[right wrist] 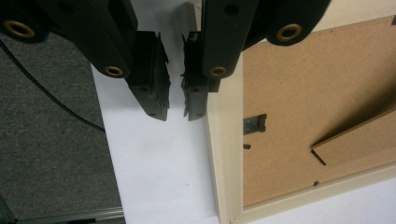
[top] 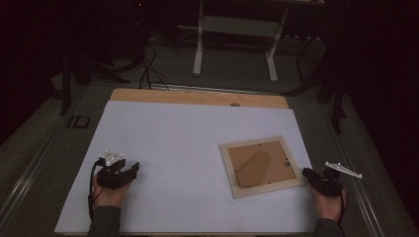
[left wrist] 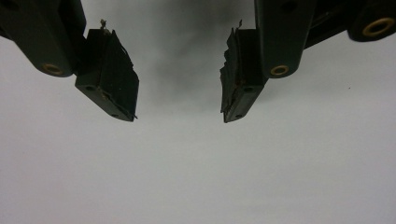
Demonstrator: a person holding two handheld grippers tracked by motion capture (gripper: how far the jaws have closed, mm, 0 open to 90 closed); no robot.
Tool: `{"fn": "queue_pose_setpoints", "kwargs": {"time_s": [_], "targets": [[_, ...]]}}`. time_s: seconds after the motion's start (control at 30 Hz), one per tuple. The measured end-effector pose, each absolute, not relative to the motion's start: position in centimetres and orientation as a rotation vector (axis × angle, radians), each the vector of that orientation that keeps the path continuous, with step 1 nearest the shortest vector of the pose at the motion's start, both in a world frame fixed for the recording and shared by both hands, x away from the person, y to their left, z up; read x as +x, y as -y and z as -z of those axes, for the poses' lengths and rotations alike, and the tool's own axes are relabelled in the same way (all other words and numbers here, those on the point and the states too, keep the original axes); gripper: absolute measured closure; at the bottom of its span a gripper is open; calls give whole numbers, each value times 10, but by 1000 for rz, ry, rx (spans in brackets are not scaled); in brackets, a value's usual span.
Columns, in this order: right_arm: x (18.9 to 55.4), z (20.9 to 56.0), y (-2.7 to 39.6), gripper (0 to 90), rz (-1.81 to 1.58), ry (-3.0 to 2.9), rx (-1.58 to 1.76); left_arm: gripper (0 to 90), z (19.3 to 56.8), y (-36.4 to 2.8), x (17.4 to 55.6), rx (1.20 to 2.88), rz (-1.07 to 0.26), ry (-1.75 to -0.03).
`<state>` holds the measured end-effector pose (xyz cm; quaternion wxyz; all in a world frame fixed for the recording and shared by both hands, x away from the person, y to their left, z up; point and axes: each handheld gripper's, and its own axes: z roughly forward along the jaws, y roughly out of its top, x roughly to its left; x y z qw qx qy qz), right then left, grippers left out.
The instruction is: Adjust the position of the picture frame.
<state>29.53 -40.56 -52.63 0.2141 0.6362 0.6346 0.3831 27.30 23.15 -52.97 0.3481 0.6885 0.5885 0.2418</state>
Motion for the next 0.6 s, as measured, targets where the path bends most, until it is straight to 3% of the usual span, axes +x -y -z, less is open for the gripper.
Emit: {"fn": "queue_pose_setpoints", "kwargs": {"time_s": [0.6], "targets": [[298, 530, 404, 866, -1033, -1800, 1772, 503, 531, -229, 274, 1811, -599, -1525]]}}
